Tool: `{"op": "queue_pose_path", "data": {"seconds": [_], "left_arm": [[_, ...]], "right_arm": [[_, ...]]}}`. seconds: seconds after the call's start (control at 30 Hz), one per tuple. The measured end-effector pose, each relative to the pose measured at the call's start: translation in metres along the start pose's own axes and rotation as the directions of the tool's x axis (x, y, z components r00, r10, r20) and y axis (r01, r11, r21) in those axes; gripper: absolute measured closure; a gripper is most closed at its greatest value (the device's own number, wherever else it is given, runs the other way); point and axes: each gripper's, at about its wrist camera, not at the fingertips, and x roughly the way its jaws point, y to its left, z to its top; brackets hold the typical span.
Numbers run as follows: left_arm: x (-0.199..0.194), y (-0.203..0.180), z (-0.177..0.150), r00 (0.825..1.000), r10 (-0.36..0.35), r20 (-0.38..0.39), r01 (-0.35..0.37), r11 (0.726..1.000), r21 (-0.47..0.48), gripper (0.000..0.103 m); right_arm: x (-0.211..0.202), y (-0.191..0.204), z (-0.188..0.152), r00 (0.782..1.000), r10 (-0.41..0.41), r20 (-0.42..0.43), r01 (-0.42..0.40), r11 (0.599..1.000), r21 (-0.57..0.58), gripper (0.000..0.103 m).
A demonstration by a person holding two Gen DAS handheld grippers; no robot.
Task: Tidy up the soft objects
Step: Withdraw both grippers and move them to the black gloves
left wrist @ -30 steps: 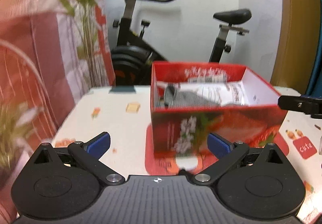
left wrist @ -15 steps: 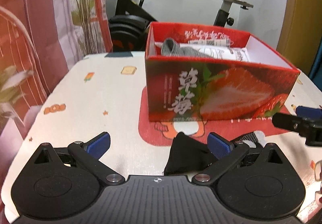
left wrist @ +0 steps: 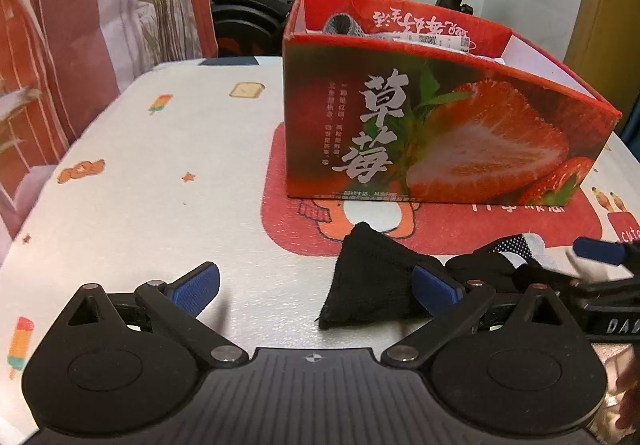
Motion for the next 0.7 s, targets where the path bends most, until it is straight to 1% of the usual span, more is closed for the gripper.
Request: {"op": "queue_pose_path", "data": {"seconds": [0.1, 0.2, 0.33, 0.43, 0.57, 0.7], "left_arm": [[0.007, 0.0, 0.001, 0.999, -0.036, -0.003, 0.036, 0.999, -0.006, 0.001], [0.013, 0.001, 0.002, 0.998, -0.056, -0.003, 0.056, 0.998, -0.016, 0.001], [0.018, 0.003, 0.002, 0.995, -0.102, 0.002, 0.102, 0.994, -0.041, 0.007], [0.019, 0.002, 0.0, 0.993, -0.114, 0.006, 0.114, 0.993, -0.043, 0.01], [0.02, 0.005, -0.003, 0.99, -0.14, 0.01, 0.14, 0.988, -0.066, 0.013], [0.02, 0.004, -0.005, 0.99, -0.141, 0.018, 0.142, 0.988, -0.061, 0.014]], "right_arm": [[0.007, 0.002, -0.003, 1.0, 0.008, -0.024, -0.008, 1.0, -0.014, 0.0], [0.012, 0.005, -0.006, 0.999, 0.01, -0.03, -0.011, 0.999, -0.037, 0.0], [0.016, 0.005, -0.008, 0.999, 0.01, -0.034, -0.012, 0.999, -0.047, 0.0], [0.016, 0.008, -0.01, 0.999, -0.003, -0.034, 0.001, 0.997, -0.076, 0.0], [0.017, 0.008, -0.011, 1.0, 0.002, -0.028, -0.004, 0.997, -0.077, 0.0], [0.016, 0.008, -0.011, 1.0, 0.001, -0.027, -0.003, 0.997, -0.071, 0.0]]}}
